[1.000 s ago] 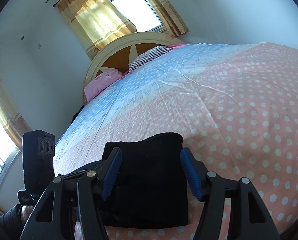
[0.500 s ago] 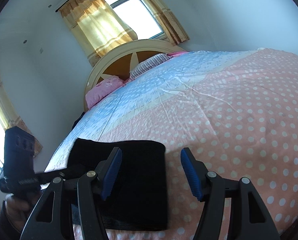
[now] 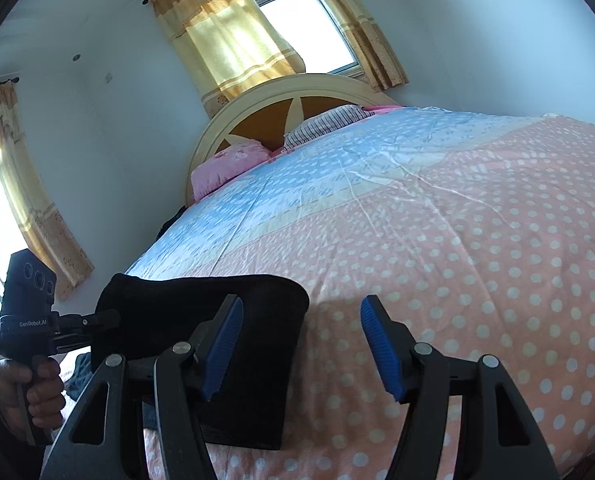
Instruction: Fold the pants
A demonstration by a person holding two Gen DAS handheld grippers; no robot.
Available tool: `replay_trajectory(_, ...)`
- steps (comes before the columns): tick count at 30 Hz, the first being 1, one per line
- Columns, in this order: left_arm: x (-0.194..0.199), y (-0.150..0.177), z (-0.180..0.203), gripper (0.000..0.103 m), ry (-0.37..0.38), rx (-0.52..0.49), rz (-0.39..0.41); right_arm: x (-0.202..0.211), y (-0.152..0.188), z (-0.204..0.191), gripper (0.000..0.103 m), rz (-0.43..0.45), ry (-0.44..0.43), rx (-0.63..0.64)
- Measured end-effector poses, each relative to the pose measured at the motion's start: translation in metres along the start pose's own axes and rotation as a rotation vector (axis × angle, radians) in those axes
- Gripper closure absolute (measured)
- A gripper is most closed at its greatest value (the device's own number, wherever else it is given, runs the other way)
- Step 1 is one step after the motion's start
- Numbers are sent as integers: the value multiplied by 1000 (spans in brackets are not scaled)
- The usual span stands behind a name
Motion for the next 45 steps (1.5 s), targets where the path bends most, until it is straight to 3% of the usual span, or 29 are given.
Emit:
replay_trajectory(7, 27, 3, -45, 91, -20, 97, 47, -4, 8, -35, 40, -21, -93, 116)
replay_trajectory(15, 37, 19, -91, 91, -61, 186, 52, -27, 47, -92, 40, -176, -229, 307)
replay_trajectory(20, 34, 28, -112, 91, -71, 232, 39, -39, 67, -99, 40, -253, -232, 329)
replay_trajectory(25, 34, 31, -133, 91, -101, 261, 49, -58, 87, -84, 40, -380, -152, 307)
replay_trajectory(32, 14, 46, -153, 90, -133, 292, 4, -53, 81, -94, 40, -373, -150, 358)
replay_trajectory(37, 13, 53, -156, 83, -150, 285, -3, -66, 43, -106, 39, -304, -184, 322)
replay_trajectory(39, 22, 54, -154, 75, -183, 258, 11, -86, 36, -98, 30, -334, -187, 280)
replay_trajectory(42, 33, 56, -146, 57, -215, 206, 45, -125, 36, -64, 28, -404, -72, 198)
replay_trajectory(43, 33, 58, -144, 52, -226, 186, 41, -127, 35, -55, 28, -383, -66, 168)
replay_trajectory(45, 27, 65, -141, 51, -251, 148, 11, -120, 32, -55, 28, -374, -92, 151)
Point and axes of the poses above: each gripper's, at about its wrist camera, not at the fingertips, and x roughly against the way its jaws point, z to its right, y to its underside, the point moved 5 cm from there along -x, roughly the way its jaws point, and after that the axes turned 8 degrees about -y, right-handed, at the moved point
